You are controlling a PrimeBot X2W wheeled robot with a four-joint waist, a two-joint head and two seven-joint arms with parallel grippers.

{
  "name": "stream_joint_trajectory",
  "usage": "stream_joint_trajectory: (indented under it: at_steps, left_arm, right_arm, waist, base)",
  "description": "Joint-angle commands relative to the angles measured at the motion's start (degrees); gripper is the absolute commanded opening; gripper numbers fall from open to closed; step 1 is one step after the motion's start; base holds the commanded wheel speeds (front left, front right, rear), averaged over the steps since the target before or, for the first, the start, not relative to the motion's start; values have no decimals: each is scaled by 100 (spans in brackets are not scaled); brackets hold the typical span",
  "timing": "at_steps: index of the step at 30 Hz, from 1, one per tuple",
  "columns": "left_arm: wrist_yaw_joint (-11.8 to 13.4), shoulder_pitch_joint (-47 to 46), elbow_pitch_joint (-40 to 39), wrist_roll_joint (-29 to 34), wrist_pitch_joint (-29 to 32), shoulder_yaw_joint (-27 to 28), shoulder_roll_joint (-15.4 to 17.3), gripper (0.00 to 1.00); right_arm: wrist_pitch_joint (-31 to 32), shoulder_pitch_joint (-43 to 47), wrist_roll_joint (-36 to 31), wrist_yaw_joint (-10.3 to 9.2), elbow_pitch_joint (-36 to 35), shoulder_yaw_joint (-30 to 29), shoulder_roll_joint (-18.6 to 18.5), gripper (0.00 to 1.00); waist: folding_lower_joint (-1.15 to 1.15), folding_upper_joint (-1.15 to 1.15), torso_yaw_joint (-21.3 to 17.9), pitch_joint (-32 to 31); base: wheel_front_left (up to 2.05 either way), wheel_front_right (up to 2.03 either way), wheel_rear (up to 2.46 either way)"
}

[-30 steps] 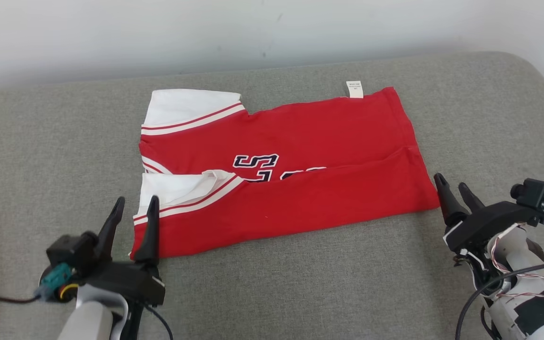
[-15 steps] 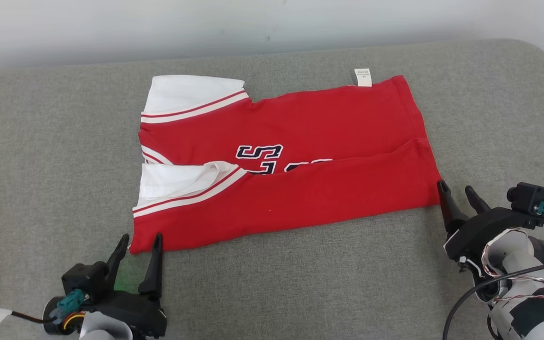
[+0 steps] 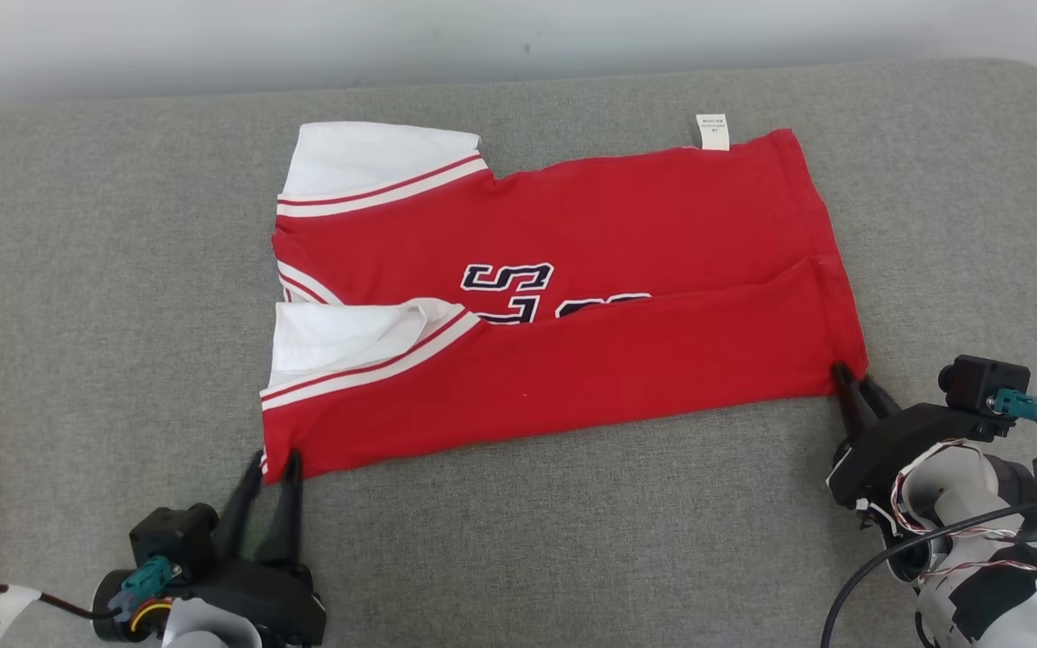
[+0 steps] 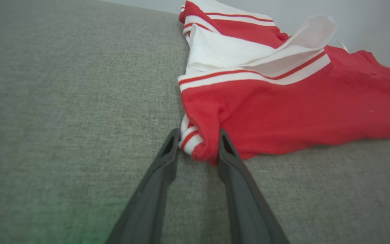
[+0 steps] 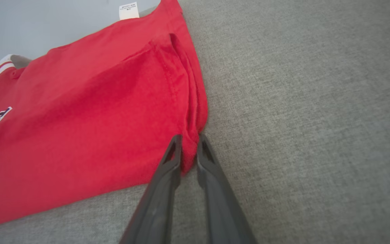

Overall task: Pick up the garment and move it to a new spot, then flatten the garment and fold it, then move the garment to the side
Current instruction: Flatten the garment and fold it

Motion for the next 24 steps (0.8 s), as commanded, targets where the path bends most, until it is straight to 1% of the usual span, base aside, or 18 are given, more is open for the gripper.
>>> stream_joint_trajectory:
  at_steps: [1,7,14,18,20,21,24]
  left_arm:
    - [-16,51,108,34,20,-8,-17,0]
    - [-81,236,96,37,15,100,-47,0]
    - [-102,930,-473,25,11,197,-103,0]
    - [-64,1461,-938,-17,9,224,-137,0]
    - [-7,1738,-1175,-39,9,218,-150,0]
    - [-7,1738,-1175,-39,9,218,-150,0]
    - [73,2105,-1490,-104,9,147,-180,0]
  right_arm:
    - [-14,-44,58,3,48,43,10,0]
    - [-136,222,286,2,-26,87,-58,0]
    - [-235,843,548,1,-596,140,-244,0]
    - [-172,1331,622,1,-987,147,-407,0]
    - [-111,1578,636,0,-1171,106,-476,0]
    - [-111,1578,636,0,-1171,106,-476,0]
    - [-29,1968,630,0,-1419,-21,-583,0]
  waist:
    - [0,0,10,-24]
    - [0,0,26,-293]
    - [0,0,-31,-708]
    - [0,0,-58,-861]
    - [0,0,-65,-921]
    - [0,0,-65,-921]
    - [0,0,-49,-991]
  base:
    - [0,0,0]
    - [0,0,0]
    - [0,0,0]
    - [0,0,0]
    - [0,0,0]
    - [0,0,0]
    - [0,0,0]
